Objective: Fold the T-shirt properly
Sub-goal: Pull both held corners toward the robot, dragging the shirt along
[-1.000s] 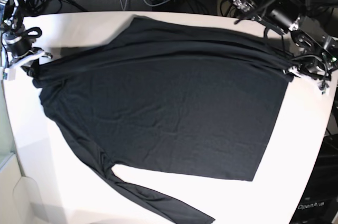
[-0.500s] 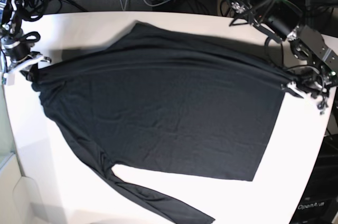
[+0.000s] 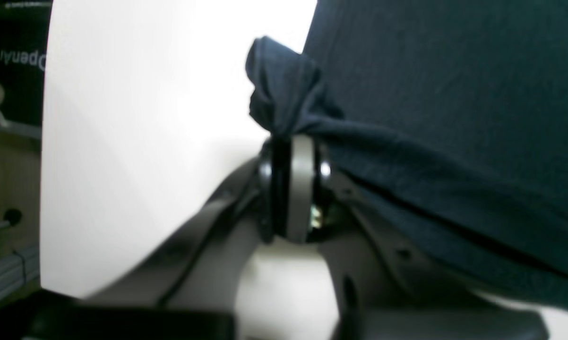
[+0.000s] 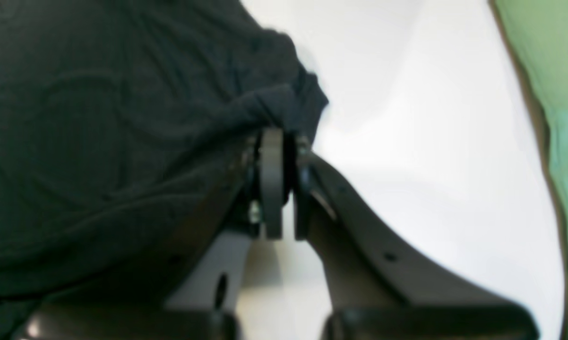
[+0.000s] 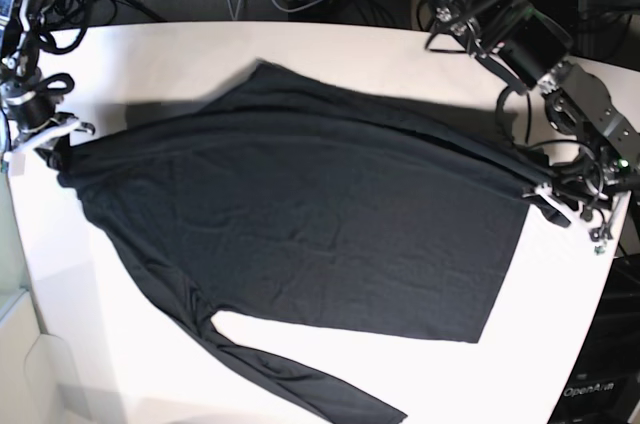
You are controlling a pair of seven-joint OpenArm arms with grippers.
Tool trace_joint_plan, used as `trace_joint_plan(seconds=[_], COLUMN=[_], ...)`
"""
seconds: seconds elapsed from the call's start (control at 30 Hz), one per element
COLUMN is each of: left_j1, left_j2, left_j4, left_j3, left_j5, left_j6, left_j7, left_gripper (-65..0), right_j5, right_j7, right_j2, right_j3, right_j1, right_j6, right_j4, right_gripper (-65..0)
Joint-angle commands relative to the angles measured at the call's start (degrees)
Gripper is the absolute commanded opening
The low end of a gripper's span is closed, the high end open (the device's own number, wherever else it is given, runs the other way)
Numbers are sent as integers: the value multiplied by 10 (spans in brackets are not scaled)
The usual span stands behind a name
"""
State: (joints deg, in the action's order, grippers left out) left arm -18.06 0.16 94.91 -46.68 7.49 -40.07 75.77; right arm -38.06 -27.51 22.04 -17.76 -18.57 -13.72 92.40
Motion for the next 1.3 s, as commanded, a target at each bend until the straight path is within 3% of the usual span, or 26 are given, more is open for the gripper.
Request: trace_joint_plan(seconds=[0.0,0.4,1.0,1.27], left_j1=[-12,-25,-47,-67], left_j2=[-6,-19,-26,-21], left_j4=[8,-102,-111,-114], left_j3=[2,-2,-4,-35], left_j5=[-5,-1,-6,-1], left_j6=[6,6,6,6], left_j7=[-15,-58,-69,-64], left_gripper=[-633,-633,-633,-633], right_j5=[-4,-3,-3,-3], right_j7=[4,-27,-27,-44], right_j2=[16,34,62,71], right_j3=[-7,-5,-3,8], right_j1=[12,65,70,91], right_j6=[0,0,0,0], right_j4=[3,-51,-51,-51], right_gripper=[-646,-646,-646,-643])
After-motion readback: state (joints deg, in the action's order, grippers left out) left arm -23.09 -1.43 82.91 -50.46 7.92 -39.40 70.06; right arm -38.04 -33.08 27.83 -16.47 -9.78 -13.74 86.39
